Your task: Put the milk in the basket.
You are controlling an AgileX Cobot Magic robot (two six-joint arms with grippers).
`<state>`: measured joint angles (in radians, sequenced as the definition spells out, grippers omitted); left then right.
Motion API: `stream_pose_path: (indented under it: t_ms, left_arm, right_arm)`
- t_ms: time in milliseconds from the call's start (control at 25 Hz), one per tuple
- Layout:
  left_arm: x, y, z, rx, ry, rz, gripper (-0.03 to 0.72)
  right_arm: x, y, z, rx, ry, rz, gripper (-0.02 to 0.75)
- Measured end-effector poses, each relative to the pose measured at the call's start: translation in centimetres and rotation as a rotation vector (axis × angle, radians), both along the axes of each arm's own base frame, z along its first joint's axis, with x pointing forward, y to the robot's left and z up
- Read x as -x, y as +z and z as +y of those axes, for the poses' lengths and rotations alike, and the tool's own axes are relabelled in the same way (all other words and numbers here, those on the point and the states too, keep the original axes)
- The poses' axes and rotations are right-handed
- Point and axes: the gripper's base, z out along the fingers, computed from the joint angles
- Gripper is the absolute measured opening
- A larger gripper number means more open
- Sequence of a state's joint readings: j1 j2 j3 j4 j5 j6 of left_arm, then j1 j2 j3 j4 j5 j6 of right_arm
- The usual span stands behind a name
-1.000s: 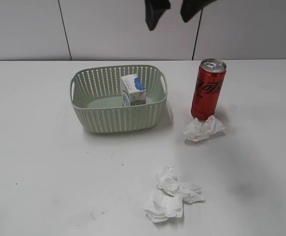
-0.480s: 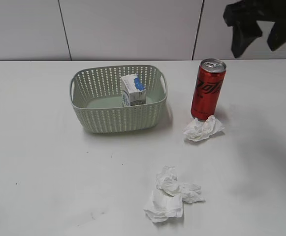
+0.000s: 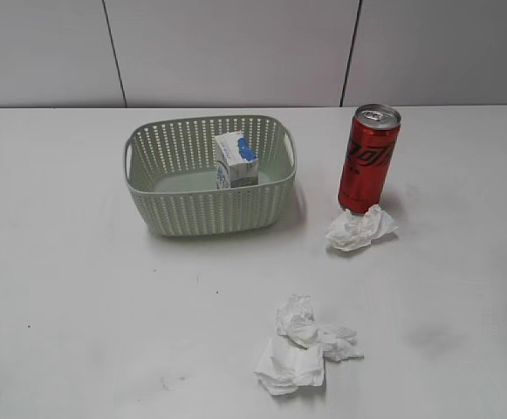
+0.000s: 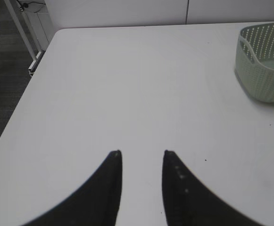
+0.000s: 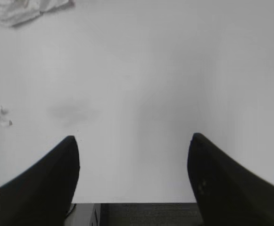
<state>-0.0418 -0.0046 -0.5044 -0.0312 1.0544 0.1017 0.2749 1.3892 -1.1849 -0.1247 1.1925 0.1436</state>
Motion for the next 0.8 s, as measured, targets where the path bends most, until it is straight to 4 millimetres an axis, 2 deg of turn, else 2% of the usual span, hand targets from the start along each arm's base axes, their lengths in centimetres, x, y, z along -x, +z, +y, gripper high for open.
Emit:
stream_pose_path:
  t_ms: [360,640,800]
  left_arm:
    - [0.0,0.0,0.0,0.000,0.000,0.000,0.221]
    - [0.0,0.0,0.0,0.000,0.000,0.000,0.221]
    - [0.0,0.0,0.0,0.000,0.000,0.000,0.221]
  right_arm:
    - [8.9,-1.1,-2.5,-0.015,0.014,-0.065,0.557]
    - [16.2,-1.0,-4.5,-0.036,0.125,-0.338,0.557]
    - [19.4,-1.5,-5.4,-0.041,0.180,-0.472,0.557]
